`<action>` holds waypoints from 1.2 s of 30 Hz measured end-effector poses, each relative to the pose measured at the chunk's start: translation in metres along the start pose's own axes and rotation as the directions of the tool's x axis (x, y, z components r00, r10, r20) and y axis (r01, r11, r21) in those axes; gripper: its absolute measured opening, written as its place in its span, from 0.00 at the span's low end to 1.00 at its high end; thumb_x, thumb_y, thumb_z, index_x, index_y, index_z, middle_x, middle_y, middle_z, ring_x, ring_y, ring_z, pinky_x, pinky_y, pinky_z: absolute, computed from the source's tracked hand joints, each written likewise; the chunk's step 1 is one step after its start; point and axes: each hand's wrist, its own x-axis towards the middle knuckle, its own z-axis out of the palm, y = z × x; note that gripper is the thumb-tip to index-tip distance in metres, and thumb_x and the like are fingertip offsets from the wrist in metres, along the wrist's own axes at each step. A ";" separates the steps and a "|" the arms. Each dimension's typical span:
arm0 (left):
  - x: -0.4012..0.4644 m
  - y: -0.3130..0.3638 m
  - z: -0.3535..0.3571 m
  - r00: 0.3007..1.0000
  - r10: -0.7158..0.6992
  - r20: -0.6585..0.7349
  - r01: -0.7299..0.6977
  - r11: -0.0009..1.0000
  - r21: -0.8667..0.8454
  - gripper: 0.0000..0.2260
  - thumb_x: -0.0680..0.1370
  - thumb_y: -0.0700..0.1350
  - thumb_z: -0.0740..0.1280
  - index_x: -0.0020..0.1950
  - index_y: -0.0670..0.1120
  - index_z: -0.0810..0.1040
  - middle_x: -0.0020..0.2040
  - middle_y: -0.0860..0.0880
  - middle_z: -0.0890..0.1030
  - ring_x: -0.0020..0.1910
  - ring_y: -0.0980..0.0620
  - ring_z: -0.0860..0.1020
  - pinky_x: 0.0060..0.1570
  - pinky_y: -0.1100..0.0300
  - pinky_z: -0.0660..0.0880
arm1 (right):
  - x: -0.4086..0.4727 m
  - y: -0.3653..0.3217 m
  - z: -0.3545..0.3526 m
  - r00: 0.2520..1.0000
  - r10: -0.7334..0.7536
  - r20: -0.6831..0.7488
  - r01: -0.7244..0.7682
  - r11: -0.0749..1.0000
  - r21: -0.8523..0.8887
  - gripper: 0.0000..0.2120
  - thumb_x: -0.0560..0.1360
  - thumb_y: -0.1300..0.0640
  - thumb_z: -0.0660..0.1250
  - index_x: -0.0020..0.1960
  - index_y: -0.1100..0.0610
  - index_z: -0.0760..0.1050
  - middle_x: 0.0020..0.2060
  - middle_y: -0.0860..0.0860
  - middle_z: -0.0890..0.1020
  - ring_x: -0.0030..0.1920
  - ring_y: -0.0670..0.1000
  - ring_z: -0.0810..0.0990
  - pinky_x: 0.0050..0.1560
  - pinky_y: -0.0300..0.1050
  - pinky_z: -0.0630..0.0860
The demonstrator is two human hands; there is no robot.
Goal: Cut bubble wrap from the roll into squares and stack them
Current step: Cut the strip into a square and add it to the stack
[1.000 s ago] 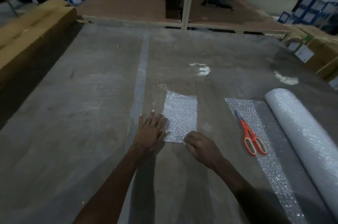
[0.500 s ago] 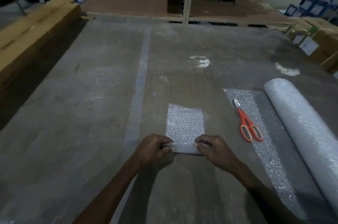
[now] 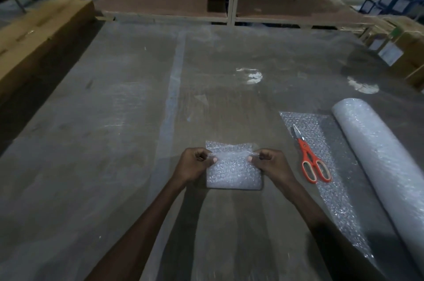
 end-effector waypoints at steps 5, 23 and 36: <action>0.033 0.003 0.002 1.000 0.031 -0.007 -0.027 0.956 0.291 0.10 0.71 0.46 0.77 0.50 0.43 0.84 0.44 0.48 0.84 0.42 0.50 0.81 0.47 0.54 0.78 | 0.041 0.016 0.001 0.998 0.031 -0.054 -0.039 0.989 -0.143 0.19 0.62 0.33 0.75 0.45 0.45 0.85 0.33 0.41 0.83 0.36 0.42 0.78 0.43 0.53 0.75; 0.049 0.006 0.007 0.932 0.251 0.262 -0.363 0.620 0.696 0.07 0.79 0.47 0.66 0.50 0.46 0.83 0.48 0.47 0.80 0.48 0.46 0.78 0.45 0.52 0.75 | 0.050 0.009 0.002 0.977 -0.033 -0.210 -0.041 0.939 -0.342 0.17 0.62 0.34 0.69 0.49 0.37 0.81 0.42 0.39 0.85 0.46 0.47 0.85 0.54 0.53 0.81; -0.012 0.009 0.028 0.995 0.091 -0.050 -0.032 0.733 0.679 0.14 0.78 0.48 0.66 0.34 0.48 0.70 0.36 0.46 0.79 0.38 0.43 0.78 0.38 0.53 0.73 | -0.003 -0.003 0.005 0.963 0.038 -0.268 -0.114 0.955 -0.275 0.22 0.66 0.26 0.67 0.42 0.44 0.81 0.39 0.40 0.85 0.43 0.45 0.84 0.50 0.49 0.80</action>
